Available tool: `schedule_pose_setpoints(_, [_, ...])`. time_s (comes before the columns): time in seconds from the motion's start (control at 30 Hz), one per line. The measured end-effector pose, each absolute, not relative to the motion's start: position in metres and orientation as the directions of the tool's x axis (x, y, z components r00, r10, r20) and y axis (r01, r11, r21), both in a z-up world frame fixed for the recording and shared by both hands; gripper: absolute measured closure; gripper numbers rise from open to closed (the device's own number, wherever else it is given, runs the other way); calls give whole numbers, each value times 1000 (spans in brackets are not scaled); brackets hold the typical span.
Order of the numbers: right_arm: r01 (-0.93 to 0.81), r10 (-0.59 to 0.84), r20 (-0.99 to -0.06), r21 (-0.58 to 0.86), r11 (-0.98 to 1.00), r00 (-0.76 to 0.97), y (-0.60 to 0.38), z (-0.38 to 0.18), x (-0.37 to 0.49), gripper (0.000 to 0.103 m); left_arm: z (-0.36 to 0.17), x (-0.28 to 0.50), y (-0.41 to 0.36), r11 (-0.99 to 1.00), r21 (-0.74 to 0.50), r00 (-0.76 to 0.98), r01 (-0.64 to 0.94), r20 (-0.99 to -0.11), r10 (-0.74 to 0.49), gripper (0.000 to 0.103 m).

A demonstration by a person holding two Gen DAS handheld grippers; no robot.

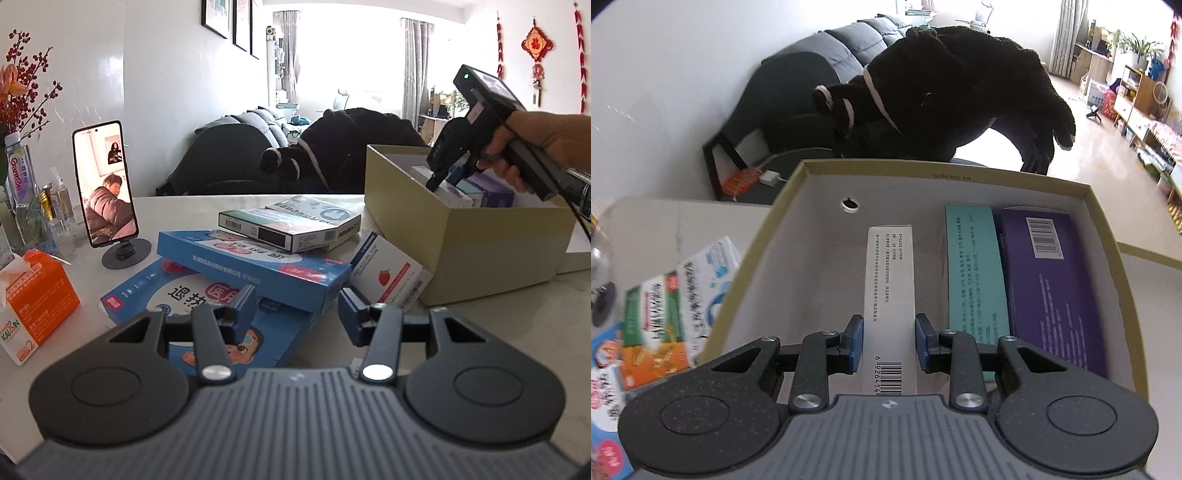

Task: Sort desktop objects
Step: 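Lower the white box upright beside the teal box and open the right gripper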

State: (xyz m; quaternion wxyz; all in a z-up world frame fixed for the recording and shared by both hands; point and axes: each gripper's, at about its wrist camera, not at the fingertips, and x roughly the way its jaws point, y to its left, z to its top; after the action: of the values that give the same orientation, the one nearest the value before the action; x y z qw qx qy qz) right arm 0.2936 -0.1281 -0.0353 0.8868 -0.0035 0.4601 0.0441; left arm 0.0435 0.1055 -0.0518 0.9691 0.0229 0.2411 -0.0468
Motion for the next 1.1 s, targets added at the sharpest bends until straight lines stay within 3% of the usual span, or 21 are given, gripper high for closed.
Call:
schedule_pose_setpoints(0.7, [-173,-94,-744,-273,946,661,-100,-60,323,69,-60,50,108,998,22,860,57,-509,-38,55])
schedule_pose_setpoints(1.1, [-278,0,-724,-264,923,690,-103,-33,307,66,-58,51,115,998,5,862,55,-505,-45,54])
